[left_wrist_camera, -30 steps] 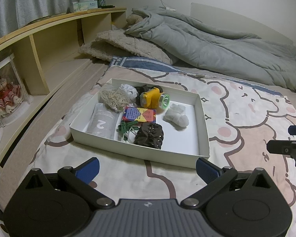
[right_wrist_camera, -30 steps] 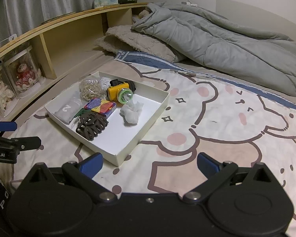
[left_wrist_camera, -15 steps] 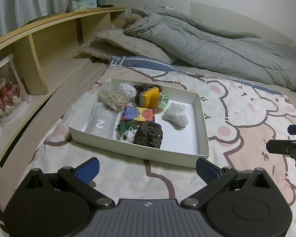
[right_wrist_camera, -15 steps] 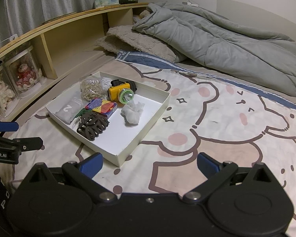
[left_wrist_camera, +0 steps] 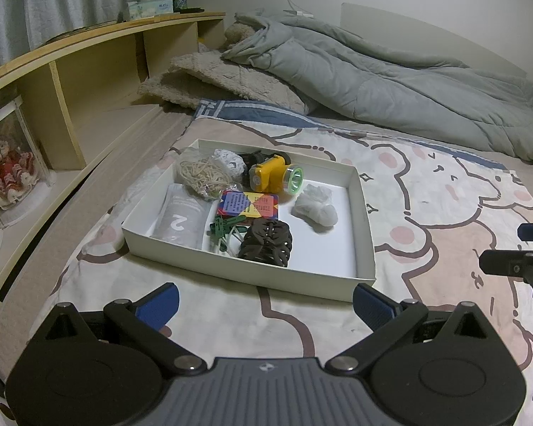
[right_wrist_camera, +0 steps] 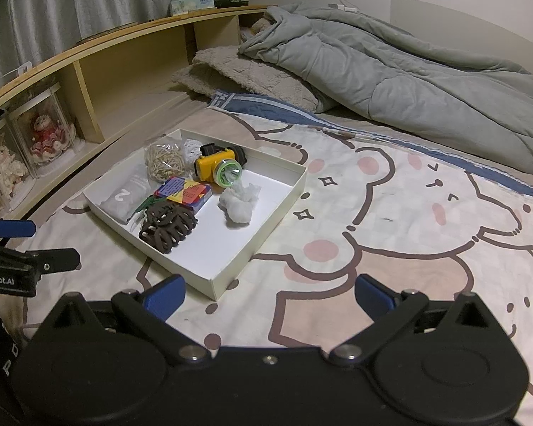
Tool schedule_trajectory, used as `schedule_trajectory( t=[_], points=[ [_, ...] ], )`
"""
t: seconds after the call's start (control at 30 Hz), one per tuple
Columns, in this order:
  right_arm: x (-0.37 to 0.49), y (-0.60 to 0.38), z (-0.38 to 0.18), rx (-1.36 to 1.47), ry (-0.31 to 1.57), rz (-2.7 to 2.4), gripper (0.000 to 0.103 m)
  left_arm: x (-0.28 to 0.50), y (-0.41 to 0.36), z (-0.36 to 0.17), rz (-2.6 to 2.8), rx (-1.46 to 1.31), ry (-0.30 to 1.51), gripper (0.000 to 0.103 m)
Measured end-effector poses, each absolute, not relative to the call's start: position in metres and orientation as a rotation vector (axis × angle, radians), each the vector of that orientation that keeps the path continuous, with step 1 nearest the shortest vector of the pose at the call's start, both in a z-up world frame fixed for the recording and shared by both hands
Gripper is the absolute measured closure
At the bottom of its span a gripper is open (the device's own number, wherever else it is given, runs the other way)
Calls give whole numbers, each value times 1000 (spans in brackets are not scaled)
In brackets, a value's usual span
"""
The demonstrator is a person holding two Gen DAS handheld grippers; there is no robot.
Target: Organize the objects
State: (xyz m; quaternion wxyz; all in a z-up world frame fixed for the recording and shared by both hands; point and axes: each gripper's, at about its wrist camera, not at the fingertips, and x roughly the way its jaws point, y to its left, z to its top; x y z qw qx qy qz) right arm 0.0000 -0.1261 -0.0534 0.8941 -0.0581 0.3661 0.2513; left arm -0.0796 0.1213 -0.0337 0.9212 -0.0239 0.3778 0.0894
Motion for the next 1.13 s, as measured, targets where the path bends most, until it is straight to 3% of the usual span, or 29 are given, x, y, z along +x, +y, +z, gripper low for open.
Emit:
schedule_trajectory(
  t=[1.13],
  points=[
    [1, -128, -54, -120, 759, 522, 0, -79, 120, -39, 179, -42, 784, 0]
  ],
)
